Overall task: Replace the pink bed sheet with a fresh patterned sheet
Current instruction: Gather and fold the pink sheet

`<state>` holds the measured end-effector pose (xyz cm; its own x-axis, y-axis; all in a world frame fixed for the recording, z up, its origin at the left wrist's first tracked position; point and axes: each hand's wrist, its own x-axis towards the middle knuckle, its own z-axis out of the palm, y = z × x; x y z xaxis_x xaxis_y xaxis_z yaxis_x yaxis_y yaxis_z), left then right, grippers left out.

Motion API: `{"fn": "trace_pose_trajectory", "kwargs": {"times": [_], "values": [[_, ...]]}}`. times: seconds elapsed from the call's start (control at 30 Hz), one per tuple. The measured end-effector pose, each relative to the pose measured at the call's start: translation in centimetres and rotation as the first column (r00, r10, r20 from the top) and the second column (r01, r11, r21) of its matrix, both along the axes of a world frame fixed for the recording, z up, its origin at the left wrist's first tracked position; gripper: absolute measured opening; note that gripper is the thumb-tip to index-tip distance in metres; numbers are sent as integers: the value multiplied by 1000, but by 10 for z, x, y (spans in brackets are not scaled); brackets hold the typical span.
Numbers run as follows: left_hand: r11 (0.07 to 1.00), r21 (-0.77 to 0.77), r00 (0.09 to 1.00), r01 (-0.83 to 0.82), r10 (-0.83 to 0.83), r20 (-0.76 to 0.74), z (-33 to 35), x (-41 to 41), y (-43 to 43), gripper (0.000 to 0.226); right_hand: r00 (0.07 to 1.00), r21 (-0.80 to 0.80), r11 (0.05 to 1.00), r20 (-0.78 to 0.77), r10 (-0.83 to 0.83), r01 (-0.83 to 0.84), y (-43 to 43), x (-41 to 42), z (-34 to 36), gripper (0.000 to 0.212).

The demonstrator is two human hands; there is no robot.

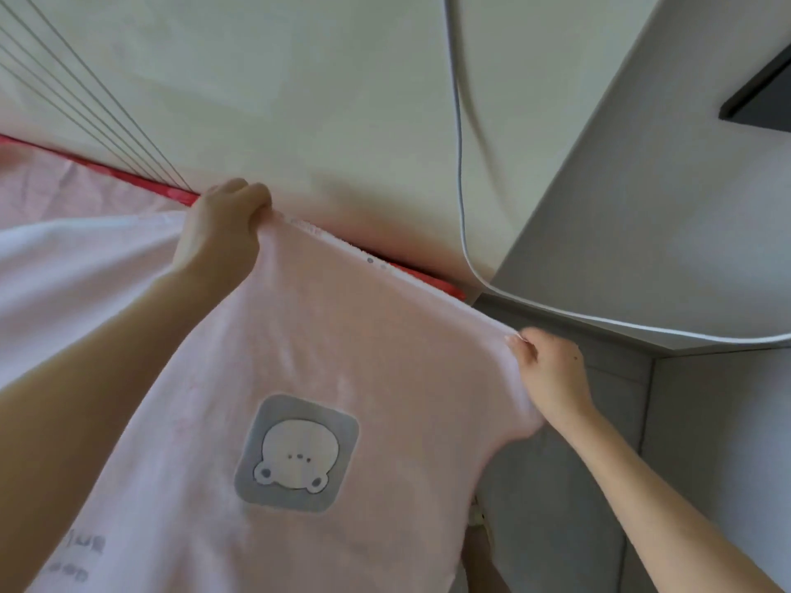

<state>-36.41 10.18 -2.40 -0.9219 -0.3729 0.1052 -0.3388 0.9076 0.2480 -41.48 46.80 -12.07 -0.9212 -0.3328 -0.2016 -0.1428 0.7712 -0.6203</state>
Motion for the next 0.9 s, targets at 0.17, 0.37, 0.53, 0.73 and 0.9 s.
{"fn": "trace_pose_trajectory", "kwargs": {"times": [0.17,0.37,0.53,0.73,0.9], "values": [[986,130,966,-101,66,249,-51,-19,-7,15,962,171,977,261,79,-127,-37,-15,-36,12],[976,4,975,-219,218,39,-52,34,31,44,798,-141,990,597,86,-1,-71,-30,-33,53],[930,7,929,-367,367,-46,-47,105,36,38,687,-141,986,708,162,-87,-71,-33,-21,34],[884,90,887,-460,451,100,-39,175,54,29,701,-96,984,692,174,-150,-32,-24,-9,17],[791,172,803,-588,544,243,-14,239,70,23,885,126,936,387,259,-329,-24,12,53,9]]}}
